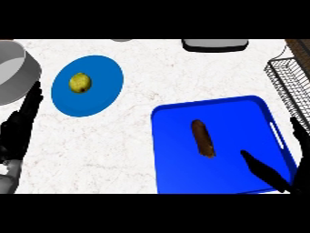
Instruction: Pick the sweet potato from the tray and place it in the tiered basket
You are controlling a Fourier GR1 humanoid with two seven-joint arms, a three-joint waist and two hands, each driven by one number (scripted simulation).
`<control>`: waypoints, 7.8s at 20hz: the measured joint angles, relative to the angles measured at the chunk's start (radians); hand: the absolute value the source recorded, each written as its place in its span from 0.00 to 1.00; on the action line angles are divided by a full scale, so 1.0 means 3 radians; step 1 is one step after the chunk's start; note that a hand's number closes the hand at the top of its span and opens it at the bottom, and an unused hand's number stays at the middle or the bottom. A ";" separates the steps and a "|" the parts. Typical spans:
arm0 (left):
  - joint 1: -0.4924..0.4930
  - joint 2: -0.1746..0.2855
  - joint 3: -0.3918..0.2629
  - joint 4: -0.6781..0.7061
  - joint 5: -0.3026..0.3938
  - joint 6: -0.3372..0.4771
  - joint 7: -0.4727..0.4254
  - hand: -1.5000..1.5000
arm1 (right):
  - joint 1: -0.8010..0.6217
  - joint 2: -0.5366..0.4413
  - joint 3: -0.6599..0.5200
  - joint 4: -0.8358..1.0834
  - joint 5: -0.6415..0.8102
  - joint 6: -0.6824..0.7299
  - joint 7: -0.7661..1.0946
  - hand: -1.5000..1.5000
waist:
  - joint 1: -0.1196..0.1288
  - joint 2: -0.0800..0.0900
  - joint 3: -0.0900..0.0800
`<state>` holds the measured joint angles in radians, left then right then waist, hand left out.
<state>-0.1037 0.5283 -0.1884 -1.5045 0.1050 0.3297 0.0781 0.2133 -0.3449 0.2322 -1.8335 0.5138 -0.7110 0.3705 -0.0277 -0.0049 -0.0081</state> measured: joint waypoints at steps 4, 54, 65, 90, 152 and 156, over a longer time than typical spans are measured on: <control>-0.0049 -0.0027 -0.0025 0.0025 -0.0039 0.0004 -0.0010 0.50 | 0.0082 -0.0288 0.0195 -0.0218 0.0374 0.0584 0.0633 0.00 | 0.0036 0.0017 -0.0011; -0.0157 -0.0274 0.0159 0.0188 -0.0228 -0.0234 -0.0057 0.50 | -0.1654 0.1100 0.0601 0.0846 0.1847 0.3038 0.2805 0.00 | 0.0109 0.0012 0.0025; -0.0116 -0.0327 0.0238 0.0226 -0.0291 -0.0298 -0.0133 0.50 | -0.1586 0.1102 0.0538 0.1073 0.1805 0.2938 0.2735 0.00 | 0.0106 0.0015 0.0026; -0.0203 -0.0502 0.0430 0.0306 -0.0491 -0.0467 -0.0112 0.50 | -0.1948 0.1080 0.0502 0.2066 0.1412 0.2836 0.2412 1.00 | 0.0108 -0.0006 0.0007; -0.0382 -0.0633 0.0454 0.0267 -0.0612 -0.0609 -0.0038 0.50 | -0.4772 -0.1067 -0.2410 0.5004 0.4491 0.1957 0.2680 1.00 | 0.0278 0.0082 0.0029; -0.0289 -0.0657 0.0457 0.0246 -0.0653 -0.0577 -0.0067 0.50 | -0.4733 -0.1082 -0.2538 0.5041 0.4392 0.1945 0.2583 1.00 | 0.0242 0.0068 0.0030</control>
<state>-0.1905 0.3311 -0.0512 -1.4307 -0.0909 0.1566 0.0579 -1.2065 -0.6696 -0.5292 -0.3213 1.8315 -0.1275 1.1453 0.0449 0.0156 0.0009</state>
